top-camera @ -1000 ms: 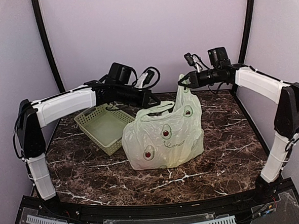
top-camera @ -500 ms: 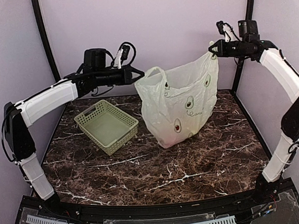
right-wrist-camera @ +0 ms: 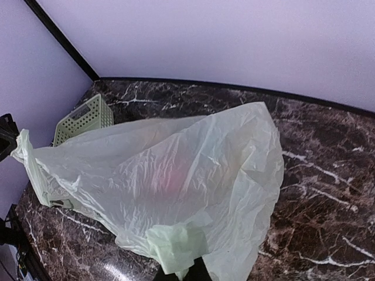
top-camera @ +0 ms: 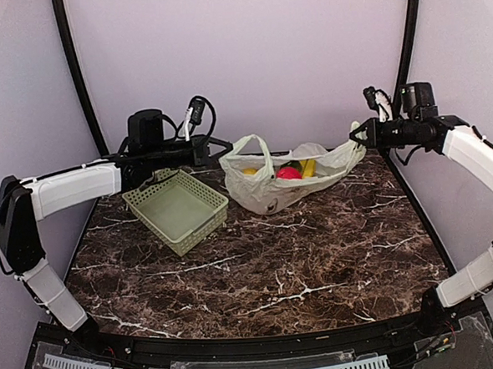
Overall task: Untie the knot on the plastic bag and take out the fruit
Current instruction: Place the takeout bag at the center of the board.
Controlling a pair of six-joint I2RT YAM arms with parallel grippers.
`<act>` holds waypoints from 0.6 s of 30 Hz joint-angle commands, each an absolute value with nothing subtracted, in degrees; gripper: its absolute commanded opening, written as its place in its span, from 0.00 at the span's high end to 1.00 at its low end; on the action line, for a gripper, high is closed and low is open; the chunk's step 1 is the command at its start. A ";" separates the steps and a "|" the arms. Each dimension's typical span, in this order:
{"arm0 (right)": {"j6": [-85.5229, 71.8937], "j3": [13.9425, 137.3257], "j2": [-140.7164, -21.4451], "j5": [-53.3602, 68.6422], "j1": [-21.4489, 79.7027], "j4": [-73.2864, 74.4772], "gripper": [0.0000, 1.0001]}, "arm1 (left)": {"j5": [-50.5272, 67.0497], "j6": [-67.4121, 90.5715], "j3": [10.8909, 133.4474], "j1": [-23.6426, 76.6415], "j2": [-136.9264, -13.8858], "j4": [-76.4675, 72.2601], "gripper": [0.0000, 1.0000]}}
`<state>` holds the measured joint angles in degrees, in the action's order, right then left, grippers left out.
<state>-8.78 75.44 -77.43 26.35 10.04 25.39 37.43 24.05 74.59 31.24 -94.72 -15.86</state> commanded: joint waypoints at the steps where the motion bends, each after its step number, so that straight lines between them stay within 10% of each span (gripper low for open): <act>1: -9.20 70.87 -75.83 31.62 12.55 22.62 1.00 | 33.73 19.65 71.56 31.29 -91.60 -12.58 0.94; 10: -8.41 67.48 -73.41 38.56 18.66 19.92 1.00 | 19.51 14.87 66.46 34.35 -80.64 -5.28 0.53; 18: -12.71 63.52 -70.98 39.97 21.82 13.21 1.00 | 5.49 23.79 61.72 45.77 -73.70 -1.43 0.48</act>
<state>-9.96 65.54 -72.55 38.20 20.16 18.72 12.73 17.69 66.43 42.19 -75.48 -4.14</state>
